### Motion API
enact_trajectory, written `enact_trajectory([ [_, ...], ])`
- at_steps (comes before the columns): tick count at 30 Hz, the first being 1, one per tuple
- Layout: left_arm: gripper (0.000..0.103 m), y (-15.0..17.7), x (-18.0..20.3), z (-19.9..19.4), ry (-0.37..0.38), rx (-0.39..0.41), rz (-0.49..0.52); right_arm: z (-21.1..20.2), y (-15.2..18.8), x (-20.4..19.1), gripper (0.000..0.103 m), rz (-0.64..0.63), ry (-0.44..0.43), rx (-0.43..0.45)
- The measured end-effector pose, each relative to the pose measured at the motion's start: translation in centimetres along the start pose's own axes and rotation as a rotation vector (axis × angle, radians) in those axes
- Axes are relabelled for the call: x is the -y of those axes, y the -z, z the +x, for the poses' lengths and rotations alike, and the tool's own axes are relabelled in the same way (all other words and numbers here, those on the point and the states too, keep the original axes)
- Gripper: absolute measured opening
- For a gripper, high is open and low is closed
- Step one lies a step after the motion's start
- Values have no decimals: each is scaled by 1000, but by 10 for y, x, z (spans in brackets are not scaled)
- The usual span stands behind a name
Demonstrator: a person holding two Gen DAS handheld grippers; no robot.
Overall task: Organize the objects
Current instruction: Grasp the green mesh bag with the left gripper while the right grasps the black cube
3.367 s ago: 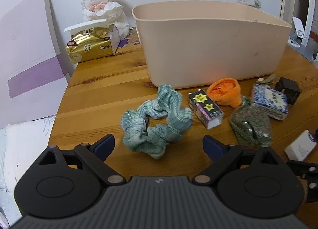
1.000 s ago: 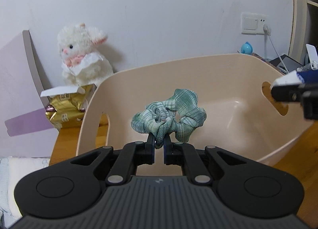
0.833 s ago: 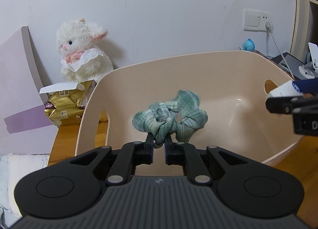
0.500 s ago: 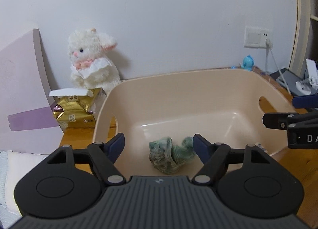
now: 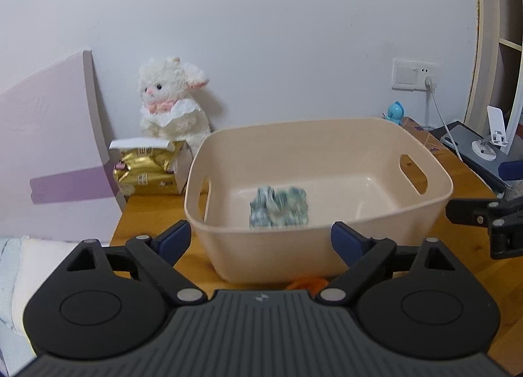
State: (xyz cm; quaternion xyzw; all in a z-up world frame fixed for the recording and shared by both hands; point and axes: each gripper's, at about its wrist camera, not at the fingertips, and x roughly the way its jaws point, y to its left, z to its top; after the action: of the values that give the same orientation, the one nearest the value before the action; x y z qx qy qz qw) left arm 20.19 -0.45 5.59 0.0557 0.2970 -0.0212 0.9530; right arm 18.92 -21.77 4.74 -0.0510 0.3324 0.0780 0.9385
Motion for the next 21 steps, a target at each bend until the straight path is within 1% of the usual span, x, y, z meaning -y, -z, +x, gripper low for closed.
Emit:
enact_trajectory([
  [5, 93, 22, 3, -4, 7, -40, 0, 2, 22, 2, 103, -24, 4, -54],
  [11, 93, 52, 12, 8, 12, -112, 37, 19, 49, 7, 103, -48, 20, -141],
  [15, 93, 70, 11, 20, 39, -178, 9, 28, 66, 8, 103, -59, 6, -186],
  [21, 93, 87, 14, 30, 64, -237, -7, 47, 85, 7, 103, -72, -14, -244],
])
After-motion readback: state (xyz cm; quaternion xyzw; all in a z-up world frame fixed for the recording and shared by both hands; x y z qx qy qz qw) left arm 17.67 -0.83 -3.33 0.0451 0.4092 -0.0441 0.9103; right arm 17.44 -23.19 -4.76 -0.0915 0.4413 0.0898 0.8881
